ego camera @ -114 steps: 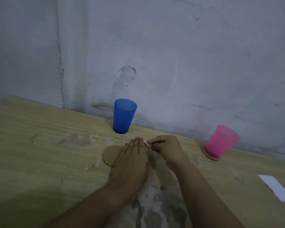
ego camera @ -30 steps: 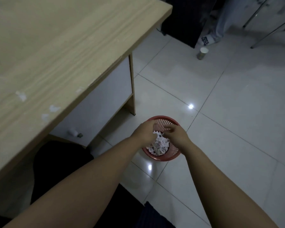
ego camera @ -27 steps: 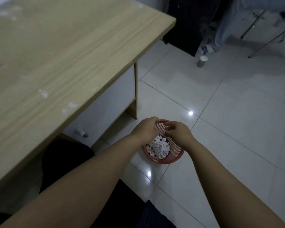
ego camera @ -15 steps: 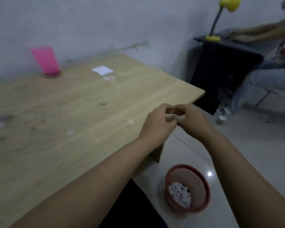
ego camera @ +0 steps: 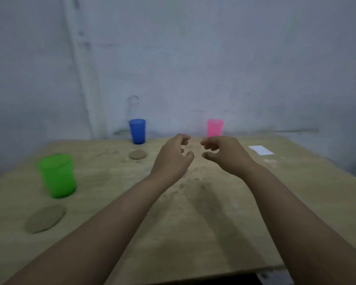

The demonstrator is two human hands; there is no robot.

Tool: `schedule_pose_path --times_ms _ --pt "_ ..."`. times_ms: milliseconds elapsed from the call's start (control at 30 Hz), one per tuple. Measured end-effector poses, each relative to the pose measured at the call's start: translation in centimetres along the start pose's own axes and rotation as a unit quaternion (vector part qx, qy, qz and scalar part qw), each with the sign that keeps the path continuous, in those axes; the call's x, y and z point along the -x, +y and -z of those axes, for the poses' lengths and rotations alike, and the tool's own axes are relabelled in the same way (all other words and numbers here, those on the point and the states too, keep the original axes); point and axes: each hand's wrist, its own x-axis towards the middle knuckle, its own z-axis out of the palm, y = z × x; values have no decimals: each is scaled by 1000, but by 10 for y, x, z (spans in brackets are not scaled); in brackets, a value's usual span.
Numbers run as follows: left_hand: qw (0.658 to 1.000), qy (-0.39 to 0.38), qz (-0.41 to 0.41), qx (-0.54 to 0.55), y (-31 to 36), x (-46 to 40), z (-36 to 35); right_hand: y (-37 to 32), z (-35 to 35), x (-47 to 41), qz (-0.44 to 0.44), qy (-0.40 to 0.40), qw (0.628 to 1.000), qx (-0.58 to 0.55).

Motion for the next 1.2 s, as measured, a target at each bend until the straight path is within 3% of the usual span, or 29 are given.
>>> schedule_pose_path --times_ms 300,767,1067,1200 --pt "993 76 79 -41 -89 -4 72 -55 -99 -60 40 -50 996 -59" --pt "980 122 153 -41 -183 -70 14 3 -168 -130 -61 -26 989 -134" --pt "977 77 102 -169 -246 -124 22 22 -234 -207 -91 -64 975 -192" --pt "974 71 136 -168 -265 -130 22 19 -269 -239 -90 -55 969 -223"
